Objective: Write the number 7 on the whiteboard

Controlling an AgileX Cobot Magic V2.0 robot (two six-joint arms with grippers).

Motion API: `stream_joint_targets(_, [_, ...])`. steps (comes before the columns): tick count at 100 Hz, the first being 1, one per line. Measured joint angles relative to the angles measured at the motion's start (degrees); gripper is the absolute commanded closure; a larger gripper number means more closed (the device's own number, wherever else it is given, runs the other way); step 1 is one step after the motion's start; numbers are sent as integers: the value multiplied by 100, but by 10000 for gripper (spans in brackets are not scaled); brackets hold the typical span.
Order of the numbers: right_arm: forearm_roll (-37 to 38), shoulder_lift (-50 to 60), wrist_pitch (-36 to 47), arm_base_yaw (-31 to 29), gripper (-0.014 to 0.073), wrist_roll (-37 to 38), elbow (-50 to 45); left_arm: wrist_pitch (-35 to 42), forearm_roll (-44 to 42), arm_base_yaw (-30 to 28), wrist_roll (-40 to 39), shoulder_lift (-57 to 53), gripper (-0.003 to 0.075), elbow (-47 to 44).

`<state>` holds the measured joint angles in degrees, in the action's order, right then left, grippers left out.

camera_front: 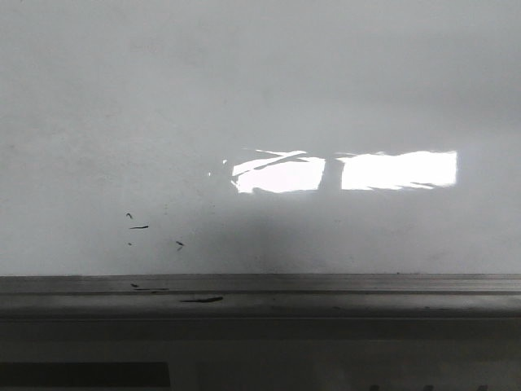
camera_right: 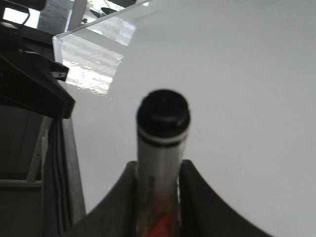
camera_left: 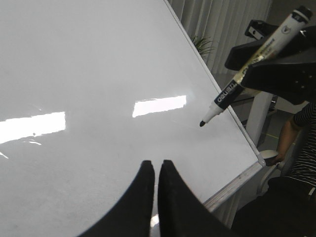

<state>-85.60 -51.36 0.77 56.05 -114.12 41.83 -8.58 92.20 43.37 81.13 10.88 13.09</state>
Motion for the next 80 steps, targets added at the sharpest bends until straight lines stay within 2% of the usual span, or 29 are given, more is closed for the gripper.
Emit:
stream_joint_targets(29, [0, -57, -891, 0, 655, 0, 0, -19, 0, 0, 0, 0, 741, 0])
stream_joint_targets(44, [12, -8, -986, 0, 655, 0, 0, -22, 0, 0, 0, 0, 741, 0])
stream_joint_targets(51, [342, 43, -890, 0, 655, 242, 0, -22, 0, 0, 0, 0, 741, 0])
stream_joint_targets(55, [906, 71, -778, 0, 655, 664, 0, -22, 0, 0, 0, 0, 741, 0])
stream_joint_targets(59, [1725, 81, -650, 0, 655, 1619, 0, -22, 0, 0, 0, 0, 741, 0])
stream_joint_targets(60, [1883, 81, -627, 0, 655, 1619, 0, -22, 0, 0, 0, 0, 741, 0])
stream_joint_targets(61, [2219, 81, -588, 0, 655, 2130, 0, -22, 0, 0, 0, 0, 741, 0])
stream_joint_targets(62, [2399, 81, -570, 0, 655, 2130, 0, -22, 0, 0, 0, 0, 741, 0])
stream_joint_targets(67, [3673, 83, -460, 0, 655, 3442, 0, -22, 0, 0, 0, 0, 741, 0])
stream_joint_targets(71, [4753, 83, -379, 0, 655, 4755, 0, -22, 0, 0, 0, 0, 741, 0])
stream_joint_targets(80, [7048, 83, -182, 0, 654, 6771, 0, -22, 0, 0, 0, 0, 741, 0])
